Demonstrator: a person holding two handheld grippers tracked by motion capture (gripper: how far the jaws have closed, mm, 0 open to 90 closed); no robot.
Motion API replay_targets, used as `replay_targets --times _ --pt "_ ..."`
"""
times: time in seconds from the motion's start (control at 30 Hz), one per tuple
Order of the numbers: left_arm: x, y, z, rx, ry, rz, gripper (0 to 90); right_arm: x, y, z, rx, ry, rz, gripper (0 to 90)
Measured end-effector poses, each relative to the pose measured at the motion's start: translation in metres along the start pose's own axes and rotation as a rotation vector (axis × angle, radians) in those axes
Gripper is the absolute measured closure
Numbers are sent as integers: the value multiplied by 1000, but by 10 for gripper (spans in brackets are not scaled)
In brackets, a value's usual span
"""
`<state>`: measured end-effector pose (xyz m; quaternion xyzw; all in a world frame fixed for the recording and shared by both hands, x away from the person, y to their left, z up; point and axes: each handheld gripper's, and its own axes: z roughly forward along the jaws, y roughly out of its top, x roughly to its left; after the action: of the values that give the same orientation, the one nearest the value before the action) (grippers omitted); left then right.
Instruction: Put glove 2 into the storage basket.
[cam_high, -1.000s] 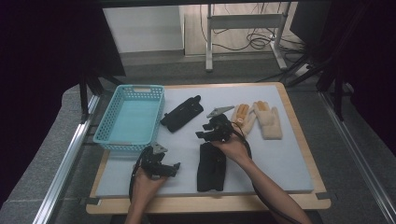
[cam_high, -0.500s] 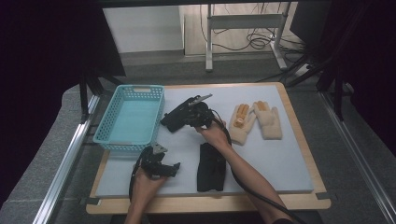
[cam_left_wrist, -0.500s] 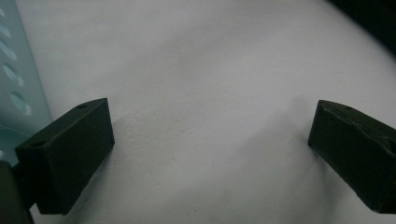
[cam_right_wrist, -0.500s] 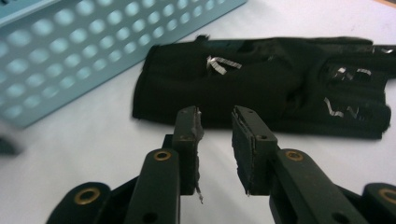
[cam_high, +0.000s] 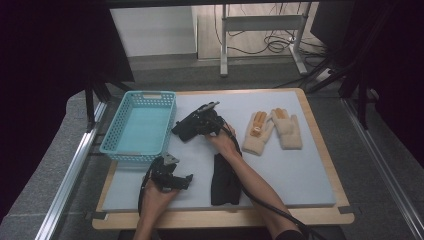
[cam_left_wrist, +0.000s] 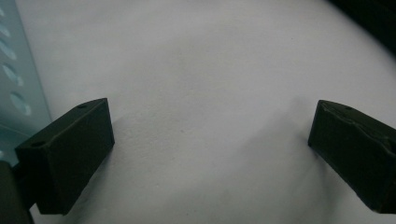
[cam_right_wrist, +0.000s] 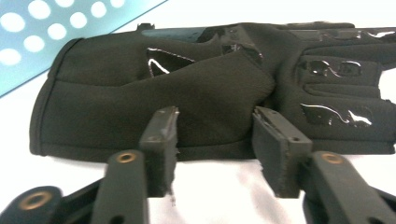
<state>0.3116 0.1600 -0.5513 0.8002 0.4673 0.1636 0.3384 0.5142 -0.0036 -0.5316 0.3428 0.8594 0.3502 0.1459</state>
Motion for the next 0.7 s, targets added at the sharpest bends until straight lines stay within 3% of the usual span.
replay_targets --times 0.23,0.5,0.7 --pt "0 0 0 1 0 0 6 3 3 1 19 -60 -44 854" --pt "0 0 0 1 -1 -1 6 -1 4 -6 17 -20 -18 876" --pt "0 0 0 1 -2 -2 7 -3 1 -34 -15 36 -30 876"
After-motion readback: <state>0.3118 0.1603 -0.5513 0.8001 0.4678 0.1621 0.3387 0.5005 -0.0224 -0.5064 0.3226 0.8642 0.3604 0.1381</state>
